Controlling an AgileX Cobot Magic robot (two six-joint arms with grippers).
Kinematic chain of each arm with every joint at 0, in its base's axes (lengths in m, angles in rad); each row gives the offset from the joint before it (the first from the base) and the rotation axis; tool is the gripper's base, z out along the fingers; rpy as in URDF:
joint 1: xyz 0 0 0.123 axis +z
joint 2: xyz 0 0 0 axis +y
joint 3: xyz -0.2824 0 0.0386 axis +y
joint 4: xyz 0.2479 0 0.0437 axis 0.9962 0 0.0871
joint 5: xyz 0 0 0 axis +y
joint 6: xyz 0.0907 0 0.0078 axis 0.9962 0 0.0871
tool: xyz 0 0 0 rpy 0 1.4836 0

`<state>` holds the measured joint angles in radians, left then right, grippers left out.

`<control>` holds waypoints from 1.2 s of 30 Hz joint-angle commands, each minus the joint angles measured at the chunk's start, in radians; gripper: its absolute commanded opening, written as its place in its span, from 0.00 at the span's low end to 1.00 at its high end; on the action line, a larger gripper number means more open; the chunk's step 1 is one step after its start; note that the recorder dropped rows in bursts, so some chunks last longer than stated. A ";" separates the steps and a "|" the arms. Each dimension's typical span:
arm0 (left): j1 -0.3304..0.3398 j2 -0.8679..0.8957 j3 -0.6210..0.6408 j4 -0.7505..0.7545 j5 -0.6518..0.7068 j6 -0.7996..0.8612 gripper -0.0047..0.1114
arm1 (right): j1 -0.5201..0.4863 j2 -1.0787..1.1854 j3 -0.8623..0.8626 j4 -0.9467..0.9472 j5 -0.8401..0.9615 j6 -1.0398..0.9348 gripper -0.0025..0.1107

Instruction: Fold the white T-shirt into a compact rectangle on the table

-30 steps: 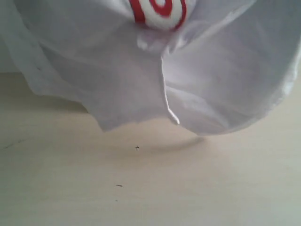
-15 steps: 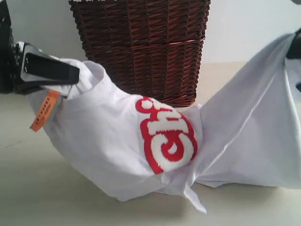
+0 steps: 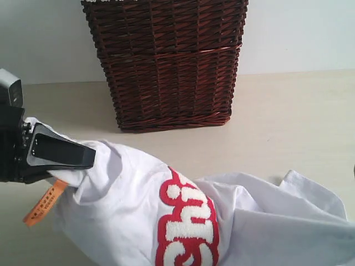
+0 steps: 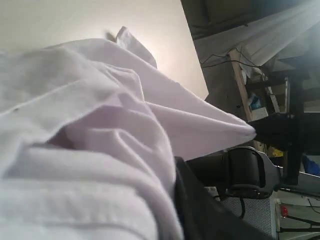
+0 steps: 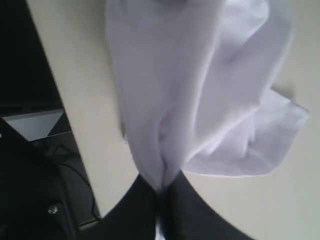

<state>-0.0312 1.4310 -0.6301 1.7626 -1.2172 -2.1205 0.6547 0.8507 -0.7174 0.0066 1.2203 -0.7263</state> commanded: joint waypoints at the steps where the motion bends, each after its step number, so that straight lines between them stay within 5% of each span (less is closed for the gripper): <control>1: 0.004 -0.003 0.015 -0.018 -0.004 -0.002 0.39 | 0.020 -0.017 0.076 0.076 0.001 -0.046 0.02; 6: 0.020 -0.003 -0.003 -0.018 -0.004 -0.002 0.55 | 0.020 -0.017 0.102 0.128 0.001 -0.022 0.13; 14: 0.187 -0.022 -0.119 -0.018 -0.004 -0.002 0.54 | 0.020 -0.017 0.102 0.332 0.001 -0.034 0.33; 19: 0.232 -0.022 -0.157 -0.071 -0.004 0.001 0.54 | 0.020 -0.017 0.083 0.198 -0.005 -0.003 0.34; 25: 0.232 -0.022 -0.158 -0.113 0.012 0.054 0.54 | 0.020 0.043 0.029 -0.307 -0.299 0.645 0.23; 29: 0.232 -0.033 -0.178 -0.261 -0.004 0.120 0.50 | 0.020 0.237 0.029 -0.330 -0.343 0.679 0.02; 33: 0.232 -0.157 -0.220 -0.302 -0.004 0.209 0.31 | -0.061 0.584 -0.030 -0.556 -0.457 1.008 0.02; 36: 0.230 -0.206 -0.236 -0.312 -0.004 0.253 0.26 | -0.147 0.778 -0.085 -0.453 -0.478 0.911 0.02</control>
<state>0.1981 1.2541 -0.8573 1.4732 -1.2167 -1.9099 0.5597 1.5074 -0.7683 -0.4871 0.7730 0.2113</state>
